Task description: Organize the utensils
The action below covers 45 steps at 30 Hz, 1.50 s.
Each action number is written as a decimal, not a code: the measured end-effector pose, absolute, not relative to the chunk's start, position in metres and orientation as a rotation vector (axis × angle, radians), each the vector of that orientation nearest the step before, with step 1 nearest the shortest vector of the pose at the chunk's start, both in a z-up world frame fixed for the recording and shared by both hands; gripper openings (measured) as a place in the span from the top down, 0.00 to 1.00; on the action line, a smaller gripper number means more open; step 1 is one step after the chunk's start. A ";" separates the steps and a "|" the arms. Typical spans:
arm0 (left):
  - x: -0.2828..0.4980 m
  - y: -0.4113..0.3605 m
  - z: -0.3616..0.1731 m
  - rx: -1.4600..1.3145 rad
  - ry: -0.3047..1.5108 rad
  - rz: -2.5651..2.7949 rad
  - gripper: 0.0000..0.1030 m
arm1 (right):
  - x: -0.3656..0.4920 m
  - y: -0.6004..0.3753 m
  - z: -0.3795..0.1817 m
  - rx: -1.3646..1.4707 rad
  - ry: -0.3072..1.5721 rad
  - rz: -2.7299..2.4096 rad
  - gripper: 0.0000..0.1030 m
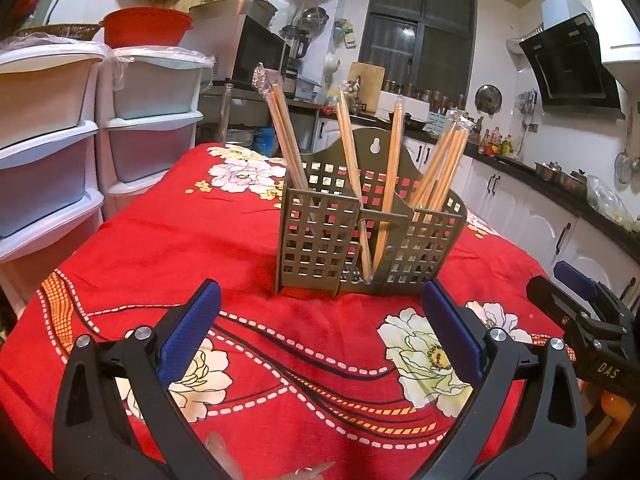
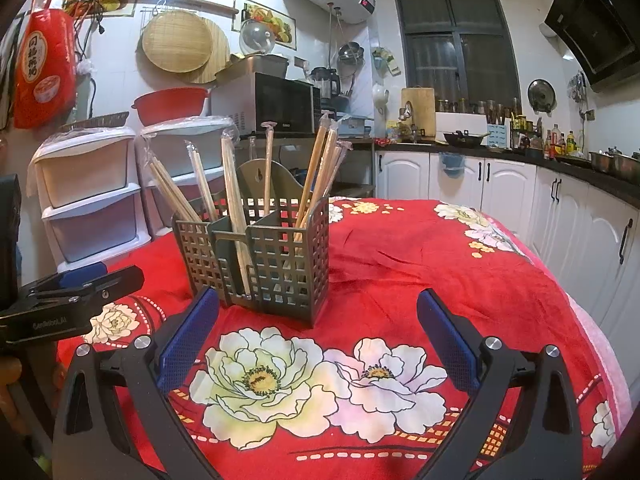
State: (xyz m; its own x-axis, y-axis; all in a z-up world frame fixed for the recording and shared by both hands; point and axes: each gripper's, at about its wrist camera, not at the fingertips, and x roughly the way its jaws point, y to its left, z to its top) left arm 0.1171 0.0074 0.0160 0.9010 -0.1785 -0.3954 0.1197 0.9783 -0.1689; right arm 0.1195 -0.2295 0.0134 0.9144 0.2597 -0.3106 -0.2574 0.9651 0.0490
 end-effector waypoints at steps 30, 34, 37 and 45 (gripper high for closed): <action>0.115 0.009 0.018 -0.131 0.416 -0.140 0.11 | 0.120 -0.229 0.010 0.009 0.327 0.265 0.06; 0.115 0.010 0.019 -0.131 0.416 -0.140 0.11 | 0.120 -0.229 0.010 0.011 0.327 0.265 0.06; 0.115 0.009 0.019 -0.131 0.417 -0.139 0.11 | 0.120 -0.229 0.009 0.013 0.328 0.263 0.06; 0.115 0.009 0.018 -0.131 0.427 -0.128 0.11 | 0.120 -0.230 0.009 0.011 0.328 0.264 0.06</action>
